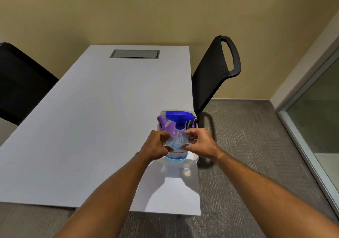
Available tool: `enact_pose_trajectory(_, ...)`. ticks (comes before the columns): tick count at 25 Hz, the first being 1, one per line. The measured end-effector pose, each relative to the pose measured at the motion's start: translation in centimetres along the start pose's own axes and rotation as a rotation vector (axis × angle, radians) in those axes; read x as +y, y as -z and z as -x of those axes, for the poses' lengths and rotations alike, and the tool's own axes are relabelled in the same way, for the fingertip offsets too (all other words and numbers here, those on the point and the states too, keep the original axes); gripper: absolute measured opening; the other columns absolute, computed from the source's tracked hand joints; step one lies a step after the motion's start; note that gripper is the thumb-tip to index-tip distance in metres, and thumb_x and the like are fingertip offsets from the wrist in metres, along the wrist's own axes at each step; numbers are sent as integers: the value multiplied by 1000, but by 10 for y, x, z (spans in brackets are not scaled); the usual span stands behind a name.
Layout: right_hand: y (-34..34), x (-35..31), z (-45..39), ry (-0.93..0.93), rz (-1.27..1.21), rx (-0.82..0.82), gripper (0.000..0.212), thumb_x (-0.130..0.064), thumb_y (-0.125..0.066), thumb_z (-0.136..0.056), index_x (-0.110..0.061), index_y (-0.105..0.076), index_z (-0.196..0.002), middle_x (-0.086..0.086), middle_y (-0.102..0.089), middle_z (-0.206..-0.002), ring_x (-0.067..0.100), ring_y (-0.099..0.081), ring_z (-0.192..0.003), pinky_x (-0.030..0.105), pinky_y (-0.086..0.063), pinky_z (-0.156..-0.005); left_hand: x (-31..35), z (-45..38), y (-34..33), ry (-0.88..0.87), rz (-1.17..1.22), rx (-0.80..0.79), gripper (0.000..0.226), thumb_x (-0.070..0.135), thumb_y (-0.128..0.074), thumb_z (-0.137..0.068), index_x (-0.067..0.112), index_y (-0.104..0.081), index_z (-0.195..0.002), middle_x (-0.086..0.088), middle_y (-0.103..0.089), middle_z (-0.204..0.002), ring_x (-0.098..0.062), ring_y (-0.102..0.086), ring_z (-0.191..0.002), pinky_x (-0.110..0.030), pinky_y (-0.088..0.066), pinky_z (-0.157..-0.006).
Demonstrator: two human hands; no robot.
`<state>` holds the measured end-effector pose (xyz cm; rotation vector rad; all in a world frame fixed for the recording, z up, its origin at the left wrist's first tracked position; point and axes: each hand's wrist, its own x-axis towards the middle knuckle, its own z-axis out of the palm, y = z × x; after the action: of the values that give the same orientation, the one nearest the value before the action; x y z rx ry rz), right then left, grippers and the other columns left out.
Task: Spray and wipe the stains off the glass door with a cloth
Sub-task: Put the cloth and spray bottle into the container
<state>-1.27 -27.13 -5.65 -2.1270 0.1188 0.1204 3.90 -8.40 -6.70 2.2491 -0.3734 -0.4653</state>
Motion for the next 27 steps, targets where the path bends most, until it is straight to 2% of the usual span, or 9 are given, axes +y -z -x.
enact_pose_trajectory(3, -5, 3, -1, -18, 11, -10, 51, -8, -89, -67, -12, -69, -114, -5, -71, -101, 2, -67, -92, 15, -56, -77, -6, -1, -3, -1, 8, 1, 47, 4, -83, -71, 11, -63, -113, -7, -66, -117, -20, -63, -103, -34, -54, -91)
enact_pose_trajectory(8, -10, 10, 2, -38, 3, 6, 49, -8, -89, -66, -13, -70, -112, -3, -73, -102, 6, -69, -94, 24, -59, -84, -13, -2, -5, 1, 16, -18, 47, 5, -82, -72, 9, -63, -114, -7, -65, -117, -21, -62, -107, -35, -55, -91)
enact_pose_trajectory(19, -16, 8, 9, -36, -8, 17, 47, -9, -87, -70, -15, -66, -111, -5, -70, -102, 4, -66, -96, 15, -55, -80, -17, -3, -3, -29, -3, -50, 47, 9, -83, -72, 11, -63, -114, -7, -66, -116, -21, -63, -104, -32, -54, -89)
enact_pose_trajectory(22, -18, 7, 13, -27, 16, 5, 47, -9, -85, -71, -15, -65, -114, -10, -67, -101, 3, -65, -97, 24, -57, -88, -16, 2, -3, -60, -28, -69, 50, 11, -84, -72, 11, -61, -117, -6, -66, -116, -20, -63, -104, -28, -53, -88)
enact_pose_trajectory(25, -22, 7, 17, 2, 59, -8, 50, -18, -85, -71, -19, -62, -116, -16, -65, -103, 0, -62, -99, 26, -54, -93, -15, 7, 1, -76, -57, -103, 60, 14, -84, -71, 11, -58, -125, -2, -63, -117, -16, -60, -104, -24, -49, -86)
enact_pose_trajectory(27, -21, 4, 19, 13, 110, -8, 66, -36, -84, -69, -18, -57, -126, -10, -65, -117, 4, -60, -108, 30, -50, -100, -15, 9, 8, -89, -100, -111, 69, 18, -84, -70, 13, -53, -131, -4, -61, -127, -18, -59, -110, -27, -49, -93)
